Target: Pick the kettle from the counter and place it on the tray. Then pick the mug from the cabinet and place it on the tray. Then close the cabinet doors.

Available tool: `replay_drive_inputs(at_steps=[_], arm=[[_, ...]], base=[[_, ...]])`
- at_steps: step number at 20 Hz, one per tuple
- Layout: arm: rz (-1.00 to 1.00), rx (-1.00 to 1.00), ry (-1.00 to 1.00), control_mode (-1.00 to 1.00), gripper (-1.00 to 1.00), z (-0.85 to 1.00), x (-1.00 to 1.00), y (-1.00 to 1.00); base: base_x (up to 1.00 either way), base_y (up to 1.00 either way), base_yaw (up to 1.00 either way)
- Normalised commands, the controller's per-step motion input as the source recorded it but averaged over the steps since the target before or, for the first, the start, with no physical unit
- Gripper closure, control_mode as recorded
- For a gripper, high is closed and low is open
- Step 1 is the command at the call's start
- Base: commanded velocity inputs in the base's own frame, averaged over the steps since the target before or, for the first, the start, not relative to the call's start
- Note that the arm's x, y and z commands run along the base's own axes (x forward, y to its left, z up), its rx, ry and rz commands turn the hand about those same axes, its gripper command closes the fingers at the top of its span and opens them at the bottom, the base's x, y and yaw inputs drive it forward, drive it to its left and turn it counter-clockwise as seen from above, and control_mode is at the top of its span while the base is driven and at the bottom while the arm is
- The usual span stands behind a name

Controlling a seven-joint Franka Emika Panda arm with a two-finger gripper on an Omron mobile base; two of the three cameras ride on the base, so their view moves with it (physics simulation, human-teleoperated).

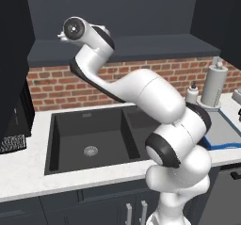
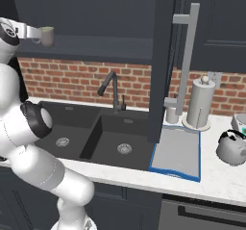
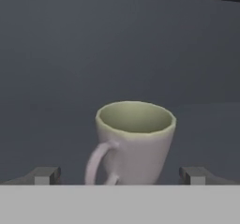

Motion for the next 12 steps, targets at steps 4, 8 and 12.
replay_drive_inputs(at_steps=[4,8,12], arm=[[-0.1,0.0,0.0,-1.0,-1.0,-0.18,0.11,0.08],[-0.11,0.0,0.0,-1.0,-1.0,-0.01,0.13,0.05],[-0.09,0.0,0.0,-1.0,-1.0,0.0,0.17,0.05]], base=[[0.0,0.0,0.0],[0.0,0.0,0.0],[0.0,0.0,0.0]])
